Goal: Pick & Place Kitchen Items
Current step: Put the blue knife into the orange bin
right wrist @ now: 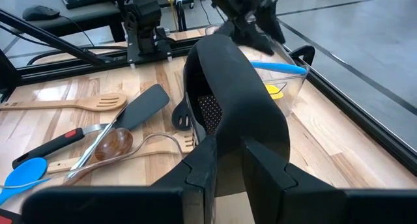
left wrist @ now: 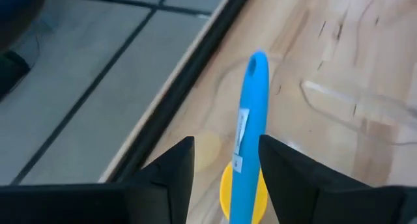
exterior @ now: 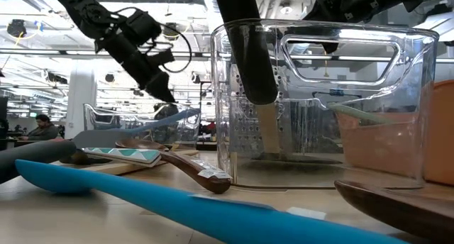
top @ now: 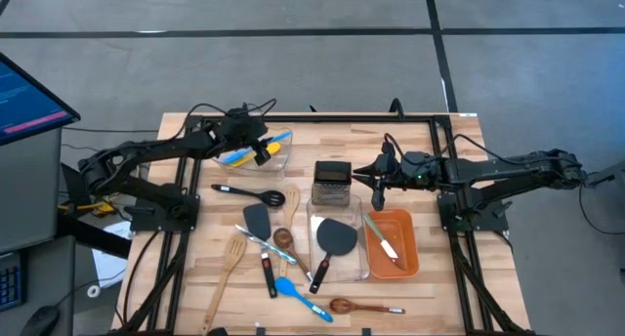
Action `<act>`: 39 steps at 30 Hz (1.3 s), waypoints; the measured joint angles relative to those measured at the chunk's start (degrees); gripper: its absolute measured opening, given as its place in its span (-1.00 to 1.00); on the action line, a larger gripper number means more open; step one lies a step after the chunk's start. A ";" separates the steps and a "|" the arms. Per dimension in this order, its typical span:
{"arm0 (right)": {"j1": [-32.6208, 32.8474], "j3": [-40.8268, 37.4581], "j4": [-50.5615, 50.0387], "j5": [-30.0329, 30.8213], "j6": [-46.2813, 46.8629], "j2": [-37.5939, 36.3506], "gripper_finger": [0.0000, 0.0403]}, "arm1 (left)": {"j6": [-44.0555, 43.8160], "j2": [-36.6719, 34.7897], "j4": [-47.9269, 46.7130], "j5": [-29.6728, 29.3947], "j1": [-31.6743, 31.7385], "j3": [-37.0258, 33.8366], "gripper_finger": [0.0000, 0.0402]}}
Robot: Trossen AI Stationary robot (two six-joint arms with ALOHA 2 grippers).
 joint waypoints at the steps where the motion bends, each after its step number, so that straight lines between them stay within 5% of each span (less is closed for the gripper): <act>1: 0.00 0.00 0.00 0.00 0.00 0.00 -0.69 | -0.02 -0.94 0.03 0.02 -0.11 0.00 -0.23; 20: -0.02 0.00 -0.02 0.00 0.00 0.00 -0.69 | -0.83 -21.69 0.71 0.20 -8.79 0.02 -0.31; 39: 0.09 0.00 -0.04 -0.01 0.15 0.00 -0.69 | -0.85 -23.17 0.81 -0.02 -13.03 0.02 -0.37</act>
